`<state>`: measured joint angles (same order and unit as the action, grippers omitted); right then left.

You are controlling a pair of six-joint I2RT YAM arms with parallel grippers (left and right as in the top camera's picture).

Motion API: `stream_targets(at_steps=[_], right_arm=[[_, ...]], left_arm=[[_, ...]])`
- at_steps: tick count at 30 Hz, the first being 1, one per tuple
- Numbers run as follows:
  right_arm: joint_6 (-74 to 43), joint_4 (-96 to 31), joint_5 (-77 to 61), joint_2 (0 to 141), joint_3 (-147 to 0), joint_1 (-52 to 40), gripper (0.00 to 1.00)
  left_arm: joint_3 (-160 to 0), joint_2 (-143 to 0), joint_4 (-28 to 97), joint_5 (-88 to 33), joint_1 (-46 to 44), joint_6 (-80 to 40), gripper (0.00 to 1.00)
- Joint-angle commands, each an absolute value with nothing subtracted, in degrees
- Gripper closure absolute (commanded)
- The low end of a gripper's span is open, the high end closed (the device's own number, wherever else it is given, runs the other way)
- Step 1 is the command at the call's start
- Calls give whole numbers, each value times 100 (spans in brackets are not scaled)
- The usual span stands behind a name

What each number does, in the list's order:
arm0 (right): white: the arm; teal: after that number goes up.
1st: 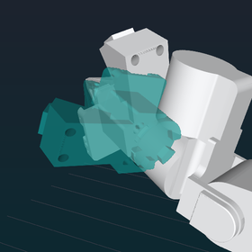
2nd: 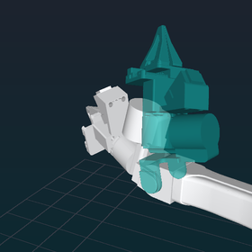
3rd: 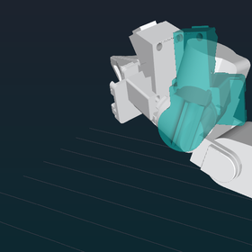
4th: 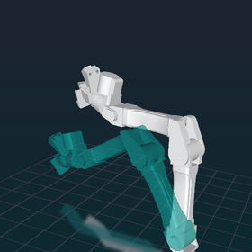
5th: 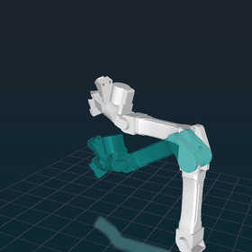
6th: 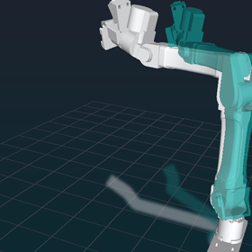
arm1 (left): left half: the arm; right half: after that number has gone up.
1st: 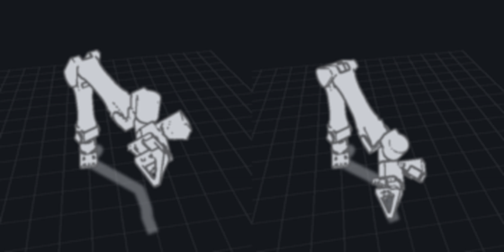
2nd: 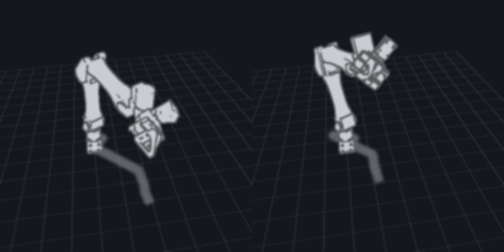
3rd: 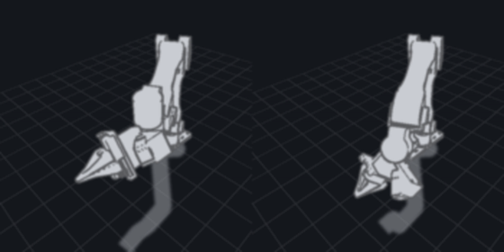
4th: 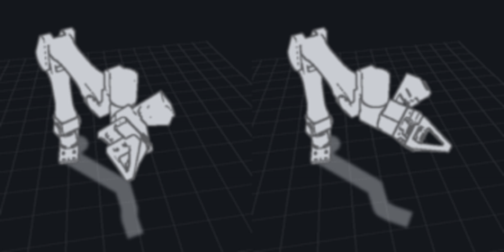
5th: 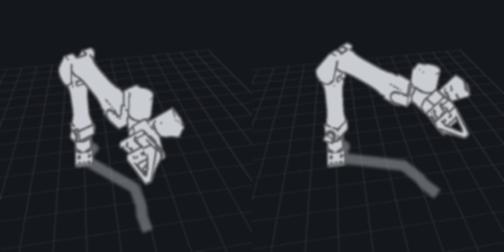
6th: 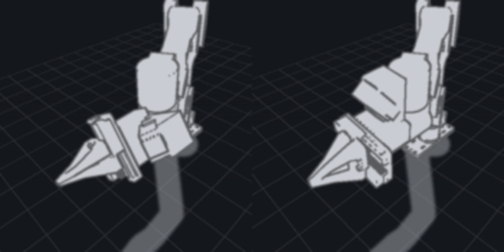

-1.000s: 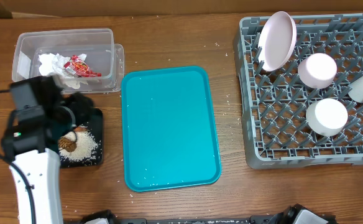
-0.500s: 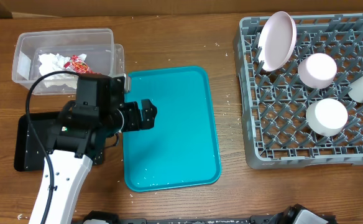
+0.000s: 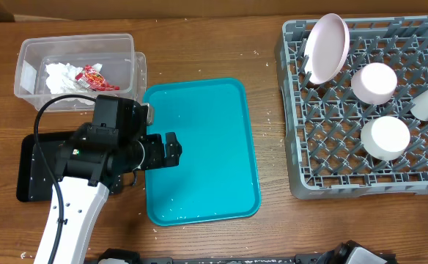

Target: Sort waste into correct bins and load items into the dishwasher

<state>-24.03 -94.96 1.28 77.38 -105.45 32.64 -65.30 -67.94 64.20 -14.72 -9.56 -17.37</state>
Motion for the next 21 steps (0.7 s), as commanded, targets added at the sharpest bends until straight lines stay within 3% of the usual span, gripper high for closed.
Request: stream_targets(at_steps=[1,10,14,21], right_arm=[[-2445,-9463,99,7719,-10645,3291,0],[-2445,-9463,99,7719,-10645,3291,0],[-2445,-9463,99,7719,-10645,3291,0],[-2445,-9463,99,7719,-10645,3291,0]], left_arm=[[-6525,-6862,6420,-1328,-982,-1308,0],[-5784,-6624,5033,-1361,-980,242,0],[-4753,-5937,4014,-1356,-974,958,0],[-2805,-4348,2274,-1264,-786,1208,0]])
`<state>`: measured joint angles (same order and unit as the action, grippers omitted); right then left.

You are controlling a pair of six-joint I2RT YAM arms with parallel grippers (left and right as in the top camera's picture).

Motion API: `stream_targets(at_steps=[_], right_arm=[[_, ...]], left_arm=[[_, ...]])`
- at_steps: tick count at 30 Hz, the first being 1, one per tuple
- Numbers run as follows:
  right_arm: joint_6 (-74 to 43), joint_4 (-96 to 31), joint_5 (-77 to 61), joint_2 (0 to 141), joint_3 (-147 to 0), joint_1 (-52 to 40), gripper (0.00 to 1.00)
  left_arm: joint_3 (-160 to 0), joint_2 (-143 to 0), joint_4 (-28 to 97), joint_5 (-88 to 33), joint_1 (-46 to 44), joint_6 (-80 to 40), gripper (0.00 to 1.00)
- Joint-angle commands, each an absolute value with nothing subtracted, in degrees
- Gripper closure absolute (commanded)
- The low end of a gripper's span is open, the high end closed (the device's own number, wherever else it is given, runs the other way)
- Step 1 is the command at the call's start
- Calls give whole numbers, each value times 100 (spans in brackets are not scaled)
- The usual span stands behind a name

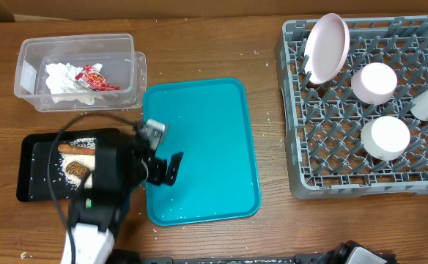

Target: Sort waste into correct bins and load items into the dishwasher

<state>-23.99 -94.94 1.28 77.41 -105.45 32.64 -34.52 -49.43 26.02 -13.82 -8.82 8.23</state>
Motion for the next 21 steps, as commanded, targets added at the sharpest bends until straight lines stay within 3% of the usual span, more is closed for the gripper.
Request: stream_targets(at_steps=[1,8,21], right_arm=[[-2445,-9463,99,7719,-10645,3291,0],[-2445,-9463,99,7719,-10645,3291,0],[-2445,-9463,99,7719,-10645,3291,0]], left_arm=[[-2528,-4077,2099,-1181,-766,1205,0],[-1380,-2449,1900,-1052,-565,1203,0],[-421,-731,1288,-773,-34,1190,0]])
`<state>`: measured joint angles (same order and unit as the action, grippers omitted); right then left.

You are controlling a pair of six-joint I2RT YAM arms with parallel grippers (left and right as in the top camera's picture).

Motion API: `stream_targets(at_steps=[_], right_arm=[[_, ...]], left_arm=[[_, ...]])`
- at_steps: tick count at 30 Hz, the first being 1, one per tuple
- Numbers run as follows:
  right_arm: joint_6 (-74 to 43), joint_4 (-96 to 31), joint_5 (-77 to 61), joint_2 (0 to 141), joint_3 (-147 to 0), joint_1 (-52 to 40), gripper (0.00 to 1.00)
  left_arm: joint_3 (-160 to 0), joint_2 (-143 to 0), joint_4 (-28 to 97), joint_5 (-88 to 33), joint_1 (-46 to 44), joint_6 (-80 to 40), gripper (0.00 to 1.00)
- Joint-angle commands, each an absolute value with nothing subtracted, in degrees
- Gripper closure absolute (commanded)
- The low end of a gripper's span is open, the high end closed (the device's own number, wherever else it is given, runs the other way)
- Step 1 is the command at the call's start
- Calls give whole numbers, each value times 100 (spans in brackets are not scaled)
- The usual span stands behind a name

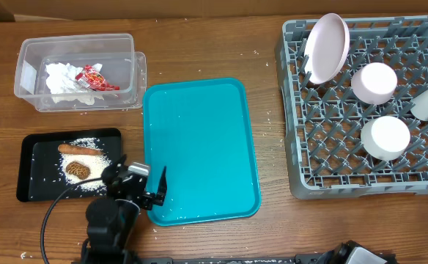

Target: Sort waste into correct bins and load items into the dishwasher

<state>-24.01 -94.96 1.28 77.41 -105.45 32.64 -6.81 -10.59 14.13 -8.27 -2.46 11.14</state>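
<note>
My left gripper [157,191] hovers at the front left corner of the teal tray [199,139]; its fingers look open and nothing is between them. The teal tray holds nothing but small crumbs. A black tray [31,172] to its left carries a sausage [76,149], a brown cookie [77,170] and scattered rice. A clear plastic bin [78,48] at the back left holds crumpled tissue and a red wrapper [93,75]. The grey dish rack [294,147] on the right holds a pink plate [327,45] and two upturned white cups [374,82]. My right gripper is out of view.
A third white item sits at the rack's right edge with something dark beside it. Part of the right arm's base [353,254] shows at the front edge. Crumbs are scattered over the wooden table [199,51].
My left arm has drawn back toward the table's front edge. Its gripper was over the teal tray's left edge and is now at the tray's front left corner. The black tray is fully uncovered.
At first my left arm lay across the black tray, hiding its contents, with the gripper at the teal tray's left edge. Then the arm stood nearer the front, and sausage, cookie and rice showed. Now it is nearer the front still.
</note>
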Motion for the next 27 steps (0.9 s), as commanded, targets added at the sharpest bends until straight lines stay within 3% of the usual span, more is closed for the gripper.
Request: stream_targets(at_steps=[1,11,27], right_arm=[[-2445,-9463,99,7719,-10645,3291,0],[-2445,-9463,99,7719,-10645,3291,0],[-2445,-9463,99,7719,-10645,3291,0]], left_arm=[[-366,-620,1188,-773,32,1149,0],[-23,-19,357,-749,189,1157,0],[-25,-21,377,-620,307,1160,0]])
